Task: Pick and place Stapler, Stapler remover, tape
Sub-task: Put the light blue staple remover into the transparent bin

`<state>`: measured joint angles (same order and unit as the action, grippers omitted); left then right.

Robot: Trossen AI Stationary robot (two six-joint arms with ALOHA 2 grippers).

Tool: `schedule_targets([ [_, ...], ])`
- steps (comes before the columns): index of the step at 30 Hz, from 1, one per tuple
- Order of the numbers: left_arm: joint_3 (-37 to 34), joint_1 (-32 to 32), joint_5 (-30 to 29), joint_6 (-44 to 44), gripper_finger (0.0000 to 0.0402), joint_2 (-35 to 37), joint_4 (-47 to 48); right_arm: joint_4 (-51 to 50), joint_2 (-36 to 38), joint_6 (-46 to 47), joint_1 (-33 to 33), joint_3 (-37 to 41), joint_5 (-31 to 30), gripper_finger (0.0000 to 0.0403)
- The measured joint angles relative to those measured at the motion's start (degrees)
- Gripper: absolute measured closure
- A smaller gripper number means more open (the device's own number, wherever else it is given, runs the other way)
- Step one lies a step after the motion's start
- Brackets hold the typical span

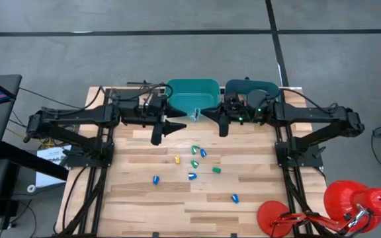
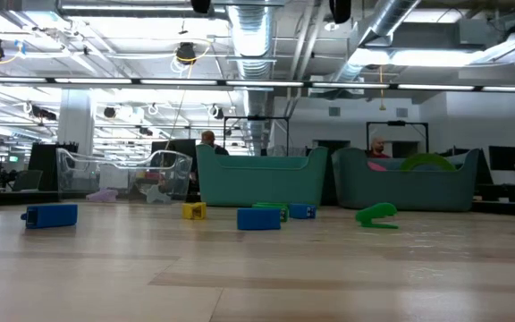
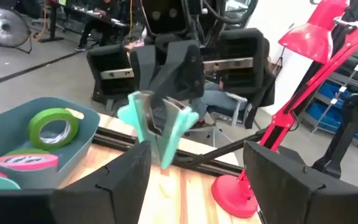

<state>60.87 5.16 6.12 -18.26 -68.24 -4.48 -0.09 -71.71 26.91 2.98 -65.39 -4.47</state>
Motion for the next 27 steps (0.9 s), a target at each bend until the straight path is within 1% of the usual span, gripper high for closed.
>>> schedule_targets([
  [14, 0.03, -0.01, -0.36, 0.05, 0.0188, -0.89, 0.05, 0.60, -0.77, -0.02, -0.72, 0.07, 0.22, 0.0403],
  [22, 0.05, -0.01, -0.49, 2.42, 0.0209, -1.19, -1.24, 0.51, -0.77, 0.05, -0.72, 0.07, 0.61, 0.0403],
  [27, 0.05, -0.01, -0.49, 6.24, 0.0217, -1.19, -2.50, 0.51, -0.77, 0.06, -0.72, 0.07, 0.71, 0.0403],
])
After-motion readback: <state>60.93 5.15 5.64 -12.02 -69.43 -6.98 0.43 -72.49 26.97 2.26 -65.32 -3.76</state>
